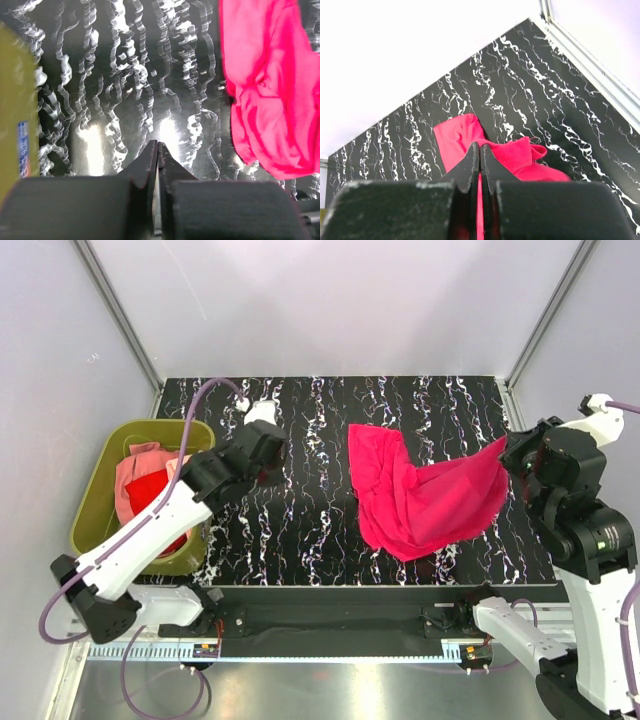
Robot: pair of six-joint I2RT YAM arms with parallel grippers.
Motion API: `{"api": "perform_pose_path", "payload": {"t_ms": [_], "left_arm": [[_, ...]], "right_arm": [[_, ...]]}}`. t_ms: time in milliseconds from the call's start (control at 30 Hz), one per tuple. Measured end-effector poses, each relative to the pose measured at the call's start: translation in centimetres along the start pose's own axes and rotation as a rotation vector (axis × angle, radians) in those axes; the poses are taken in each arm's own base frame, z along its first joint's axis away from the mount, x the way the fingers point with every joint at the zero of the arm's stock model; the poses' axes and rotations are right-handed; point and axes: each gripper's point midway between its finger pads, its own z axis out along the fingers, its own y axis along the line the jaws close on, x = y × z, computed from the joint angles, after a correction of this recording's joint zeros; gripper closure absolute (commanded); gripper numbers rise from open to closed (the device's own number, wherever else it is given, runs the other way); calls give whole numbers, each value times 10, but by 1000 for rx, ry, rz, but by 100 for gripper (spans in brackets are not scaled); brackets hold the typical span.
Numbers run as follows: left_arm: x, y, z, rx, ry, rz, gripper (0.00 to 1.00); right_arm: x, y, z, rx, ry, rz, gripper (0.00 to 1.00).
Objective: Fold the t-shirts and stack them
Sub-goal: Flatten the tshirt out
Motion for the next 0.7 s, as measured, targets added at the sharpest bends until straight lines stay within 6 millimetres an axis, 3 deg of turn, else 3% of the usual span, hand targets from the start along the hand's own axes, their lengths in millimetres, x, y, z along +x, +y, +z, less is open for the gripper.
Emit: {"api": "perform_pose_path", "payload": {"t_ms": [67, 167, 300, 467, 633, 700], "left_arm": [[7, -6, 1, 58, 4, 10, 67], [34, -25, 15, 170, 66, 15, 62], [82, -58, 46, 304, 210, 25, 50], [112, -115, 70, 471, 305, 32, 44], [139, -169, 91, 551, 380, 63, 42], [145, -181, 104, 542, 398, 69, 42]], "right_arm": [[-2, 0, -3, -6, -7, 3, 100], [6, -2, -2, -9, 9, 2, 100], [34, -8, 2, -16, 79, -9, 100], [52, -12, 4, -18, 122, -12, 100], [54, -13, 1, -27, 124, -9, 100], [54, -13, -1, -35, 122, -5, 100]]}}
